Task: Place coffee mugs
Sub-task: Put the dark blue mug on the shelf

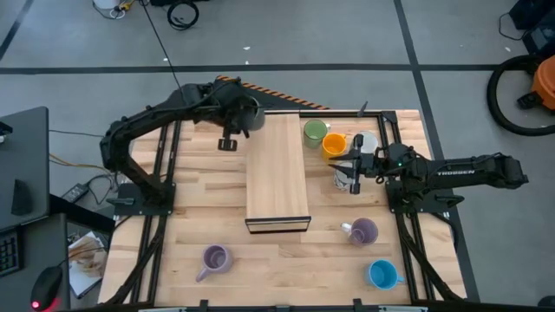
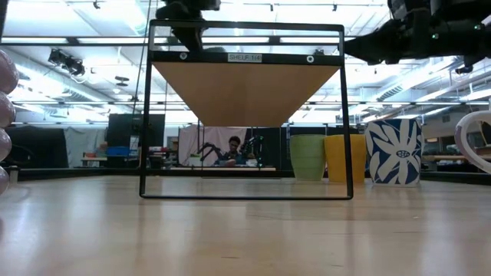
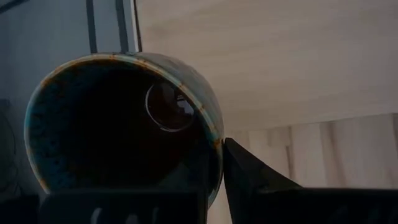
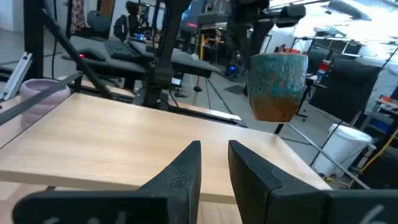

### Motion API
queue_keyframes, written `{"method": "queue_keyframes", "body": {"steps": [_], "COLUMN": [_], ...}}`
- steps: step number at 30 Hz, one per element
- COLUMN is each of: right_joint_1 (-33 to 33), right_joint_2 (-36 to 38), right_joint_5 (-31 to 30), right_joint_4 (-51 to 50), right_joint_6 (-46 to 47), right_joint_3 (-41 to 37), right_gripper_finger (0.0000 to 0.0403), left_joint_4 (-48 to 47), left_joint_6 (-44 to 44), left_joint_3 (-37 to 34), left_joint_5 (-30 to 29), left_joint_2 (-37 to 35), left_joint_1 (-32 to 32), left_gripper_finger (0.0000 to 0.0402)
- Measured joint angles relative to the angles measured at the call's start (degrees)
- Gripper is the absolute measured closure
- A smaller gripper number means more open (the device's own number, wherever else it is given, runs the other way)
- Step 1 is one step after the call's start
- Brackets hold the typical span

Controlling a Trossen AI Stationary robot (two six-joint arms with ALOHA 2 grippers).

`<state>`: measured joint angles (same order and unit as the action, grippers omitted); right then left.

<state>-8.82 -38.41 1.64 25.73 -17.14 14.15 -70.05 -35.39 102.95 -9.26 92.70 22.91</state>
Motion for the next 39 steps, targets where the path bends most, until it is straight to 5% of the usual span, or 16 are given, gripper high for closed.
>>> {"method": "queue_keyframes", "body": {"steps": [12,22,39], "right_joint_1": [0.0,0.0,0.0], "right_joint_2": [-0.05,-0.05,-0.05], "right_joint_5": [-3.68,-3.71,-3.53], "right_joint_4": [2.89,2.96,3.1], "right_joint_6": [-3.09,-3.48,-2.98], "right_joint_3": [0.0,0.0,0.0], "right_gripper_finger": [0.0316,0.0316,0.0316], "left_joint_4": [-20.59,-19.66,-18.69], "left_joint_6": [3.68,1.71,-0.05], "left_joint_3": [24.95,25.29,22.93], "left_joint_5": [3.53,7.06,4.66], "left_joint_2": [16.59,17.78,18.11], "left_joint_1": [-1.01,1.74,2.62], "left_gripper_finger": [0.0371,0.0371,0.0366]}}
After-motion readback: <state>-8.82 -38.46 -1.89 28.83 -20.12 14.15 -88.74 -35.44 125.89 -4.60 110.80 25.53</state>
